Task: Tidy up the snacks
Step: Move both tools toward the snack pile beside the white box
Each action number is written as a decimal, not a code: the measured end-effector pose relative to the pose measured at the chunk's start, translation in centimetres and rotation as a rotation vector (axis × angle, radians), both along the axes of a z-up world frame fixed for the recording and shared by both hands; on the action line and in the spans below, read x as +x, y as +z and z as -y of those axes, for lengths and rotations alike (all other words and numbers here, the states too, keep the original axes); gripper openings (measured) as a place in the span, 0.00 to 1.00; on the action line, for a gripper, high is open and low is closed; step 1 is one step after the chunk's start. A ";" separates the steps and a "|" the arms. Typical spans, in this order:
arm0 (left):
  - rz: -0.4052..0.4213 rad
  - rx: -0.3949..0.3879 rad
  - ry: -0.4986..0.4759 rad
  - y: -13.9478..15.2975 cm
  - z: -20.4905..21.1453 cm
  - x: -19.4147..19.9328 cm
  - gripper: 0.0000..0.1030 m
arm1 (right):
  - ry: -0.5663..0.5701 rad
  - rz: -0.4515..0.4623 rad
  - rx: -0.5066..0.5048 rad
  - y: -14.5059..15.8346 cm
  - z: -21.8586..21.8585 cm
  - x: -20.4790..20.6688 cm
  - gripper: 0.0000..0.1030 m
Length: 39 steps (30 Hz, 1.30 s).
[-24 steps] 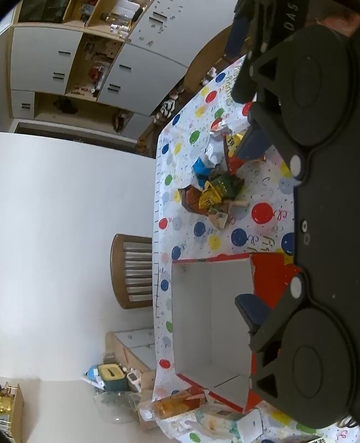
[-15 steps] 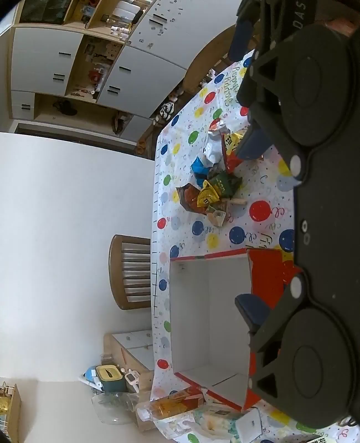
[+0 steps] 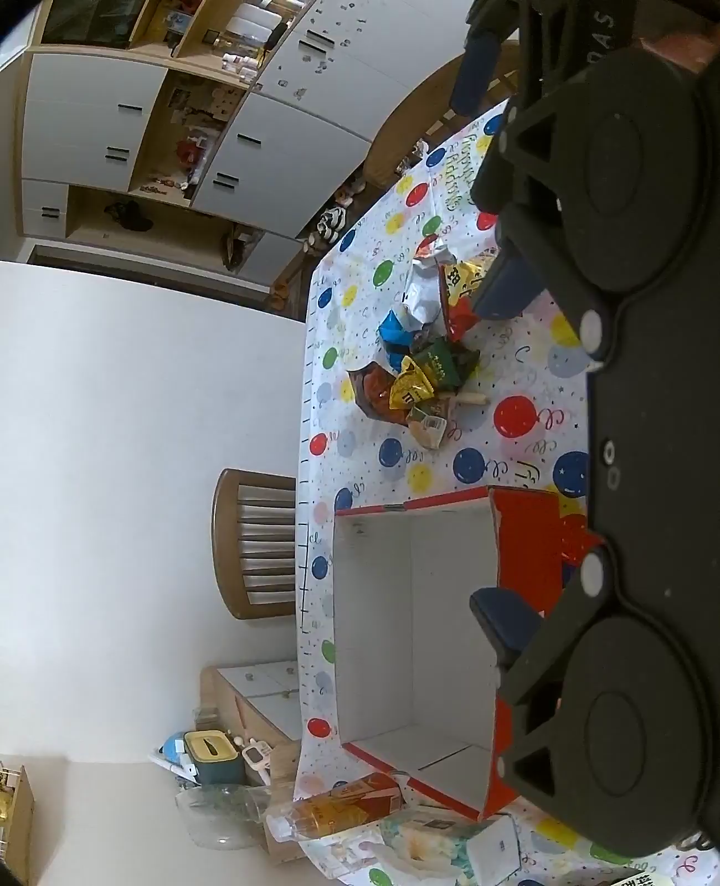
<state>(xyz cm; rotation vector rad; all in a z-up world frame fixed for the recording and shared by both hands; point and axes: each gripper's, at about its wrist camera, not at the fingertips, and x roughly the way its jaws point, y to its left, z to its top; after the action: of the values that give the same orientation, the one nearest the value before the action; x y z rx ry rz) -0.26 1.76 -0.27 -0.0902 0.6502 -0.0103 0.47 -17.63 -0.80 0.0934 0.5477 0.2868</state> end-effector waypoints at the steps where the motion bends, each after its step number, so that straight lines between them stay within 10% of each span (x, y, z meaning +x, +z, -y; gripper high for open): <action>1: -0.001 -0.001 0.002 0.0 0.0 0.0 1.00 | -0.001 0.000 -0.002 0.0 -0.1 0.0 1.00; 39: 0.025 0.007 -0.026 0.6 -1.2 -0.7 1.00 | -0.024 0.024 0.002 0.5 -0.7 -0.8 1.00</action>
<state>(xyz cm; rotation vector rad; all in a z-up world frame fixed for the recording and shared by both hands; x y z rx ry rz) -0.99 2.94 0.37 -0.0742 0.6267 -0.0345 -0.36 -16.90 -0.26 0.0989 0.5219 0.2644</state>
